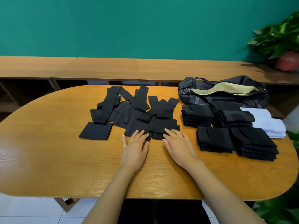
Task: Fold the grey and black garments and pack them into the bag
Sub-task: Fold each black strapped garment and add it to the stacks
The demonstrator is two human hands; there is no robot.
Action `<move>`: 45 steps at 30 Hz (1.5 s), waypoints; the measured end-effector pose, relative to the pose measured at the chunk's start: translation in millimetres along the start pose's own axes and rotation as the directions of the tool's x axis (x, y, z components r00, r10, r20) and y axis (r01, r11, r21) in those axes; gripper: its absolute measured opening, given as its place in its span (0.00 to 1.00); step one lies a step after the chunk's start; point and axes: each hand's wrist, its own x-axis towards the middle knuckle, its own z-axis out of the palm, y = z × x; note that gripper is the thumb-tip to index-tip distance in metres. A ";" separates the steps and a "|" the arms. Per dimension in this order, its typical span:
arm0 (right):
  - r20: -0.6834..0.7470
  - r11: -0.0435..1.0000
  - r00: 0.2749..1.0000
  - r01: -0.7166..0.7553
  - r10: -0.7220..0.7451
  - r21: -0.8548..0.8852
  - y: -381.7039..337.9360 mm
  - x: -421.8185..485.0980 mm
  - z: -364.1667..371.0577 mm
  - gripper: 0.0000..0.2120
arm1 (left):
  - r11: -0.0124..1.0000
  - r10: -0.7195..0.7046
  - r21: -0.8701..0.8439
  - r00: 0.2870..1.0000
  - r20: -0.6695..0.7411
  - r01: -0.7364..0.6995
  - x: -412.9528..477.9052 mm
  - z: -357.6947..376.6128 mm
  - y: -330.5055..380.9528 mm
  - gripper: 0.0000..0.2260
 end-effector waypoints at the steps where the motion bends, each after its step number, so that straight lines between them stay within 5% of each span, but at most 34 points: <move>1: -0.001 1.000 1.000 -0.006 0.006 -0.014 -0.4 1.1 1.2 0.21 | 1.000 0.002 0.004 1.000 -0.006 -0.002 -0.3 0.2 0.3 0.19; 8: -0.285 0.997 0.955 0.082 -0.083 -0.012 -0.8 -14.3 -10.3 0.27 | 1.000 0.005 0.006 1.000 -0.006 -0.005 -0.8 -0.5 -0.1 0.24; 13: -0.321 0.979 0.926 0.203 -0.199 -0.019 0.4 -55.3 -11.2 0.21 | 0.969 0.080 -0.219 0.982 -0.173 -0.117 -9.0 -9.1 1.1 0.38; 18: -0.338 0.948 0.904 0.307 -0.261 0.090 6.1 -83.6 3.9 0.17 | 0.907 0.366 -0.105 0.886 -0.286 -0.408 -39.4 -11.0 -7.0 0.11; 27: -0.335 0.947 0.919 0.276 -0.209 0.165 2.1 -89.3 13.8 0.04 | 0.927 0.310 -0.130 0.915 -0.257 -0.351 -64.7 -4.8 -8.4 0.10; 33: -0.338 0.960 0.939 0.038 0.061 0.278 4.1 -90.2 12.1 0.15 | 0.929 0.267 -0.200 0.938 -0.222 -0.312 -64.0 -5.9 -9.6 0.10; 39: -0.329 0.962 0.944 0.055 0.037 0.268 5.8 -88.0 11.0 0.12 | 0.943 0.281 -0.129 0.941 -0.190 -0.308 -62.2 -6.3 -8.0 0.12; 45: -0.099 0.955 0.994 -0.024 0.056 0.297 8.1 -71.7 0.4 0.41 | 0.947 0.257 -0.140 0.942 -0.213 -0.290 -59.8 -3.3 -11.6 0.09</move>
